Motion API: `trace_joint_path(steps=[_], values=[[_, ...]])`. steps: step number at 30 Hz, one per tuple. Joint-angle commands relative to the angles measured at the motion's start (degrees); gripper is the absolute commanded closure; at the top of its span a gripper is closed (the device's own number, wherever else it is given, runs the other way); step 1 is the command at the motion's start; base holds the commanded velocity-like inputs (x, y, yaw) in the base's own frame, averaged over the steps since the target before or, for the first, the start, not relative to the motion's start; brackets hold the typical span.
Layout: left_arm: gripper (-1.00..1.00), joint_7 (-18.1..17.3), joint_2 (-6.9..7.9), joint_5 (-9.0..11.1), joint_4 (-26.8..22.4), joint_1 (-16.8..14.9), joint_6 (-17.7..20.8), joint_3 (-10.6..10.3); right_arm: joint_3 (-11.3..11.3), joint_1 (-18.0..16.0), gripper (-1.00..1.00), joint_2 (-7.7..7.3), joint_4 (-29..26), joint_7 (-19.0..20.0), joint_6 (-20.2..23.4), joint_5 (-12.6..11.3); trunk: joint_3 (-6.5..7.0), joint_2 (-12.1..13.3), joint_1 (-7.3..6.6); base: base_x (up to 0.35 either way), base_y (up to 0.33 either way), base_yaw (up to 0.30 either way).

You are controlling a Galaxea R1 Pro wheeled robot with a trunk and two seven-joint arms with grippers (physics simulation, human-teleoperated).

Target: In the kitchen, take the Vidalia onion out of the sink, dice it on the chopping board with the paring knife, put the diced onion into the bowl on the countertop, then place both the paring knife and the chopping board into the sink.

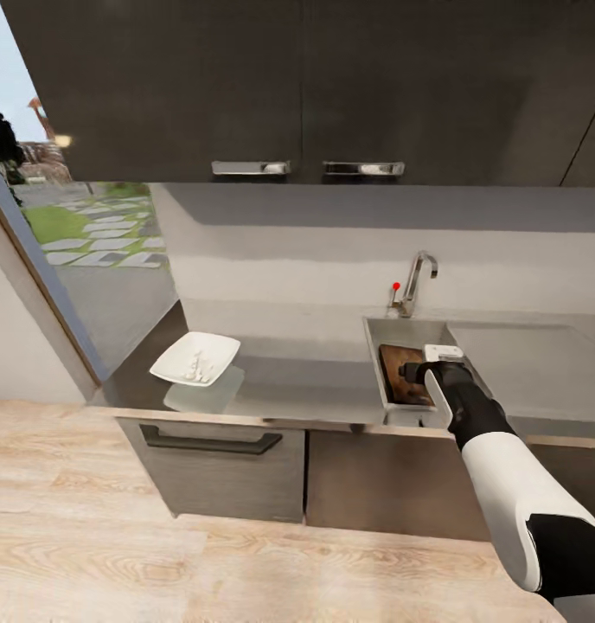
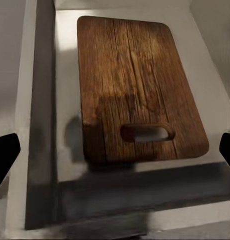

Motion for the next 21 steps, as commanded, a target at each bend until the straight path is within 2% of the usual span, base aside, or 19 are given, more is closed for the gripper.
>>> trace_joint_path(steps=[1,8,21], values=[[-1.00,-0.18,-0.03,0.48,0.21,-0.06,-0.31,-0.48,0.01,-0.04,-1.00,0.01,-0.05,-0.28,0.26,-0.27,-0.10,-0.10,0.00,-0.253,0.203,0.000],[-1.00,-0.18,-0.07,0.48,0.21,-0.07,-0.28,-0.48,0.01,-0.04,-1.00,0.01,0.09,-0.27,0.26,-0.21,-0.10,-0.10,0.00,-0.258,0.170,0.000],[-1.00,-0.18,-0.12,0.48,0.21,-0.07,-0.24,-0.48,0.01,-0.04,-1.00,0.01,0.19,-0.26,0.26,-0.18,-0.10,-0.10,0.00,-0.333,0.011,0.000]])
